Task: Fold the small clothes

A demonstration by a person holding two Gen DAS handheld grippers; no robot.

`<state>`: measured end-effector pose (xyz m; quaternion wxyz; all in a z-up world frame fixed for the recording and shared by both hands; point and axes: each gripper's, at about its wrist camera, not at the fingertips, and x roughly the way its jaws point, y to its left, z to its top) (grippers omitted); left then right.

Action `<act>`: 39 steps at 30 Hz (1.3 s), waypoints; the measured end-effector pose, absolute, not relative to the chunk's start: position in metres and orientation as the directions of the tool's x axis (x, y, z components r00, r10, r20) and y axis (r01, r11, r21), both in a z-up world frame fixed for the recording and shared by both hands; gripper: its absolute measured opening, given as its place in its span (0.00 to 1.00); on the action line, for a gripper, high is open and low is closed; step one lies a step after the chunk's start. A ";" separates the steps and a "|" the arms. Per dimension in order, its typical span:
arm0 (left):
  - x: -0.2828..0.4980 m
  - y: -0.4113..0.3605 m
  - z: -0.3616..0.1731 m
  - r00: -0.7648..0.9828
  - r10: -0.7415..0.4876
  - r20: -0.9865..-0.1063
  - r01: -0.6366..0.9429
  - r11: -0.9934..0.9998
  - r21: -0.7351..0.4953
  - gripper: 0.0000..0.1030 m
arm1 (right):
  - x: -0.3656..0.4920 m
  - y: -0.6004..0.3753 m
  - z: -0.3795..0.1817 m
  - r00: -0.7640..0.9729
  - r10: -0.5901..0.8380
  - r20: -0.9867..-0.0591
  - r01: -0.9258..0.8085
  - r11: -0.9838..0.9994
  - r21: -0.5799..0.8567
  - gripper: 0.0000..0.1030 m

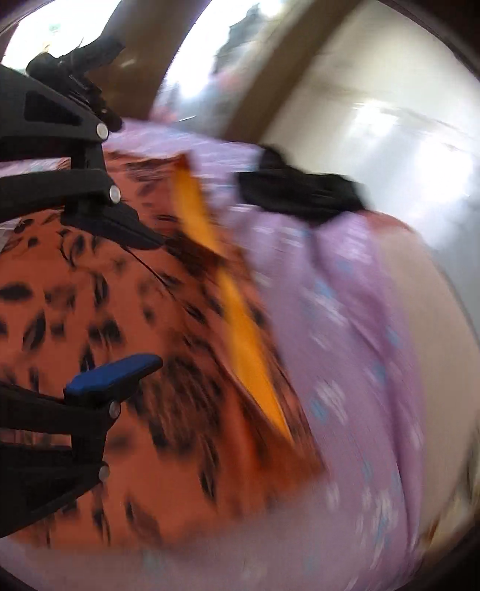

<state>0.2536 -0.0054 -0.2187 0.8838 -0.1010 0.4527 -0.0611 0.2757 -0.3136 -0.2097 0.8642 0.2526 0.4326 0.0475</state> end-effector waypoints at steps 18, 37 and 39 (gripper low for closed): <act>0.273 -0.004 -0.229 0.511 -0.172 -0.842 -0.005 0.979 -0.203 0.67 | 0.301 -0.329 -0.195 0.730 0.065 -0.680 0.310 0.856 0.414 0.55; 0.210 -0.007 -0.208 0.590 -0.053 -0.806 -0.008 0.997 -0.072 0.71 | 0.135 -0.401 -0.217 0.772 0.018 -0.635 0.426 0.727 0.539 0.55; 0.218 -0.004 -0.206 0.585 -0.073 -0.808 -0.025 0.994 -0.109 0.71 | 0.149 -0.406 -0.217 0.770 0.013 -0.638 0.429 0.730 0.532 0.55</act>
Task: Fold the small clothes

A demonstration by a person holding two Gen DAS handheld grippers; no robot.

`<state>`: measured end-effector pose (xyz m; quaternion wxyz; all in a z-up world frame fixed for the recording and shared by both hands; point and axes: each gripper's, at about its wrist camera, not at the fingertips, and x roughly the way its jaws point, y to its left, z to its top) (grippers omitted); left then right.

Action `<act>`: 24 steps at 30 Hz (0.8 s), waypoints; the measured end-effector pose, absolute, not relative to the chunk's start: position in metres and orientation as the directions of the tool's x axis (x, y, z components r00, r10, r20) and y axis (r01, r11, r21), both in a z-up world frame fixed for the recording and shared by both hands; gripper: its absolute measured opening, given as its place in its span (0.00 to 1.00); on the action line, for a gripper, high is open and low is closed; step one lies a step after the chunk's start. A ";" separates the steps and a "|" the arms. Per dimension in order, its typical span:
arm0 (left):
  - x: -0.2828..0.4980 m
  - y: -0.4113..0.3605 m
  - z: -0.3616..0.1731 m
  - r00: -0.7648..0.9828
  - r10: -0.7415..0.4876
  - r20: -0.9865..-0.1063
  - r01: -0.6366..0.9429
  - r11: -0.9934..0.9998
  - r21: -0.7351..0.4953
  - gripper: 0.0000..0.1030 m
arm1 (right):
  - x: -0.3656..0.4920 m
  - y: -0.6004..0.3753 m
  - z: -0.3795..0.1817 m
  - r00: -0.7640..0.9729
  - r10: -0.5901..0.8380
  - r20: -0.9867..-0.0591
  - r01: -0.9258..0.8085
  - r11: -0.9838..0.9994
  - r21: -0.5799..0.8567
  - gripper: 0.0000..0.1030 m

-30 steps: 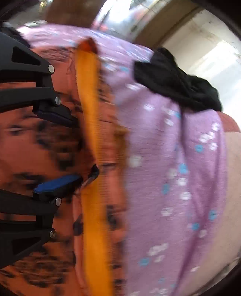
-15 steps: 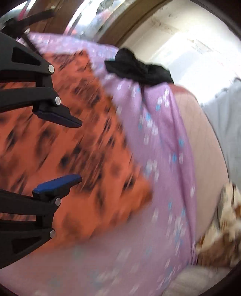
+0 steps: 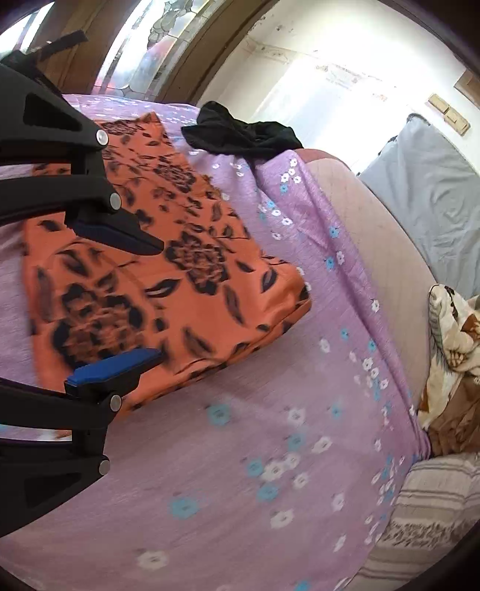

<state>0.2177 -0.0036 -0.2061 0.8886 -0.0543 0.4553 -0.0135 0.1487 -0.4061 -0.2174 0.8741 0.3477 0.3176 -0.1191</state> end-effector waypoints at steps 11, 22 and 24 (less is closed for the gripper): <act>0.270 -0.031 -0.246 0.527 0.046 -0.848 0.036 0.996 0.076 0.82 | 0.293 -0.447 -0.250 0.686 -0.013 -0.727 0.522 0.705 0.480 0.53; 0.257 -0.039 -0.231 0.590 0.013 -0.808 0.061 0.996 0.060 0.83 | 0.238 -0.415 -0.217 0.751 0.001 -0.660 0.425 0.764 0.486 0.56; 0.250 -0.043 -0.223 0.618 0.000 -0.786 0.072 0.996 0.056 0.83 | 0.215 -0.400 -0.214 0.761 0.036 -0.648 0.391 0.771 0.503 0.56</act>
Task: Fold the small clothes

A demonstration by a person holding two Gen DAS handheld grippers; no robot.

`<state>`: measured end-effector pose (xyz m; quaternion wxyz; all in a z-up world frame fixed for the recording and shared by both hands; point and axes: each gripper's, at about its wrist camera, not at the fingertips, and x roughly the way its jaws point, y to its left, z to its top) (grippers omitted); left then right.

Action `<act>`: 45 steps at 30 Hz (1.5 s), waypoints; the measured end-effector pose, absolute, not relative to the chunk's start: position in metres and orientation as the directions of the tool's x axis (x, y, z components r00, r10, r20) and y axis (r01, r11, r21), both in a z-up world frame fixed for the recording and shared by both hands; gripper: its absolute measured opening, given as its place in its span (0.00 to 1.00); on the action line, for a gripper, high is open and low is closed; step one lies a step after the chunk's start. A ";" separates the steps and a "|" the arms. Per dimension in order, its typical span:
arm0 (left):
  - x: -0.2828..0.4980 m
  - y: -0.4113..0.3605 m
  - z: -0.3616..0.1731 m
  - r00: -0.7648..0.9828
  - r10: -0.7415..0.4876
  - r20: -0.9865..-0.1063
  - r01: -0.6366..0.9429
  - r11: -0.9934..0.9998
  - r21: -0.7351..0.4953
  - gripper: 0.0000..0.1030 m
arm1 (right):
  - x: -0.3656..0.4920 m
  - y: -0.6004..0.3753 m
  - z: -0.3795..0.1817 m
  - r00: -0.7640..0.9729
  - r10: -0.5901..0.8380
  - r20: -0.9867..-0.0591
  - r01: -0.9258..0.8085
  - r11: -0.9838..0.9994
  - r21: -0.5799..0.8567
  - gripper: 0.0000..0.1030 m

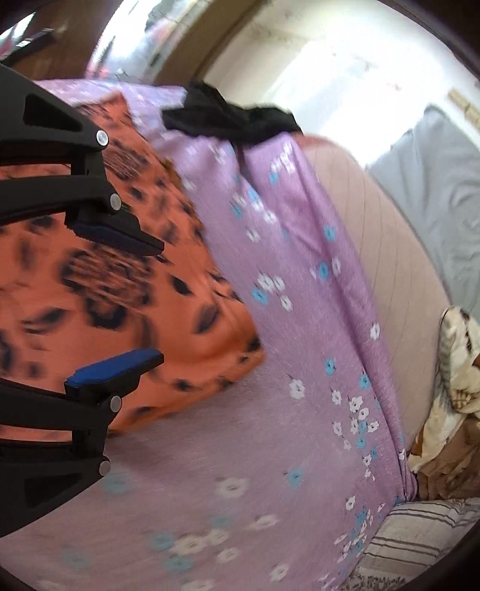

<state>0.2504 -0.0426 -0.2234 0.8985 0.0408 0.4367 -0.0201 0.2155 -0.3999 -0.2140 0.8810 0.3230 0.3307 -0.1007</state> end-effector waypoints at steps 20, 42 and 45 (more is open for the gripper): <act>0.228 -0.078 -0.207 0.704 -0.089 -0.705 0.187 0.980 0.063 0.83 | 0.193 -0.350 -0.254 0.707 0.204 -0.677 0.349 0.733 0.584 0.54; 0.215 -0.040 -0.233 0.537 -0.117 -0.836 0.086 0.993 -0.084 0.84 | 0.152 -0.367 -0.249 0.758 0.329 -0.563 0.320 0.564 0.761 0.63; 0.202 -0.017 -0.238 0.487 -0.200 -0.850 0.011 0.975 -0.223 0.84 | 0.129 -0.366 -0.253 0.766 0.367 -0.527 0.318 0.497 0.808 0.65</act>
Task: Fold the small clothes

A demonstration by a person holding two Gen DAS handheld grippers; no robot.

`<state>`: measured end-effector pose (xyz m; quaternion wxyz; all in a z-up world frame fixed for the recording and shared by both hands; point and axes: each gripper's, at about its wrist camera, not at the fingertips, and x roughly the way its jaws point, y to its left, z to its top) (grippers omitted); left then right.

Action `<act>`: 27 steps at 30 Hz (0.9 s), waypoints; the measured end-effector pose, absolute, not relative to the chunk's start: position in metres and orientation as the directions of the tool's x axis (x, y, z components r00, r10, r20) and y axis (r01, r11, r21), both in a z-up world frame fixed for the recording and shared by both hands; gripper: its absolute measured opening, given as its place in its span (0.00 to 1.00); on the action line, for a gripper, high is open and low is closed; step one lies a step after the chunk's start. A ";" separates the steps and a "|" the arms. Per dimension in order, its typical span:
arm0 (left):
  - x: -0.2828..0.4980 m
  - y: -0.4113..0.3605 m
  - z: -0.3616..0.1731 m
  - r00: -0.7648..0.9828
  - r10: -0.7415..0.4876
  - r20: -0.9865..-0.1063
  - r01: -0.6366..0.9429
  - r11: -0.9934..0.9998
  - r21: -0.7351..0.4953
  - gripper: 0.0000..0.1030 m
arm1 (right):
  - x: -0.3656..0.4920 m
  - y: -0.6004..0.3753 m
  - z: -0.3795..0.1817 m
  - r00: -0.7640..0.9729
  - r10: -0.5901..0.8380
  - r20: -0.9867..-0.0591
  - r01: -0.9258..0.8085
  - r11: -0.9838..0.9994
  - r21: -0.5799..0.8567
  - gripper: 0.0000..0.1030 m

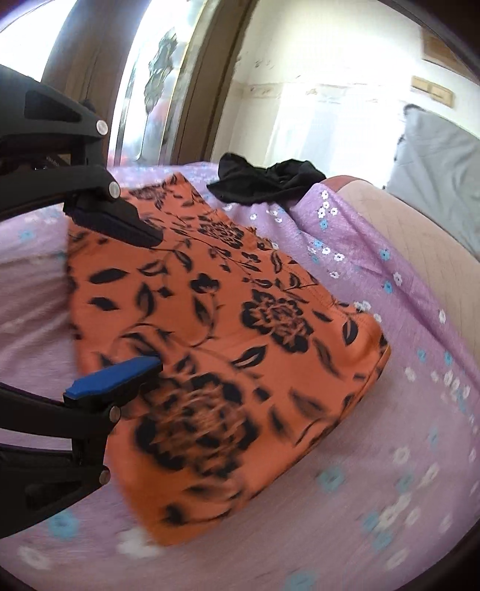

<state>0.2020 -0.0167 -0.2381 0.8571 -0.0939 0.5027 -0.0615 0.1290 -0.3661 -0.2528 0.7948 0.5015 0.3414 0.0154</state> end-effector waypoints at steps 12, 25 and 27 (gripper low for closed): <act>0.202 0.003 -0.264 0.447 -0.417 -0.791 -0.109 0.853 -0.511 0.88 | 0.094 -0.360 -0.299 0.783 0.384 -0.489 0.405 0.283 0.870 0.71; 0.240 0.010 -0.266 0.591 -0.452 -0.668 -0.136 0.760 -0.635 0.43 | 0.128 -0.385 -0.301 0.915 0.223 -0.336 0.288 0.220 0.932 0.71; 0.244 0.008 -0.273 0.575 -0.454 -0.681 -0.147 0.761 -0.631 0.41 | 0.134 -0.385 -0.300 0.914 0.214 -0.344 0.292 0.239 0.926 0.71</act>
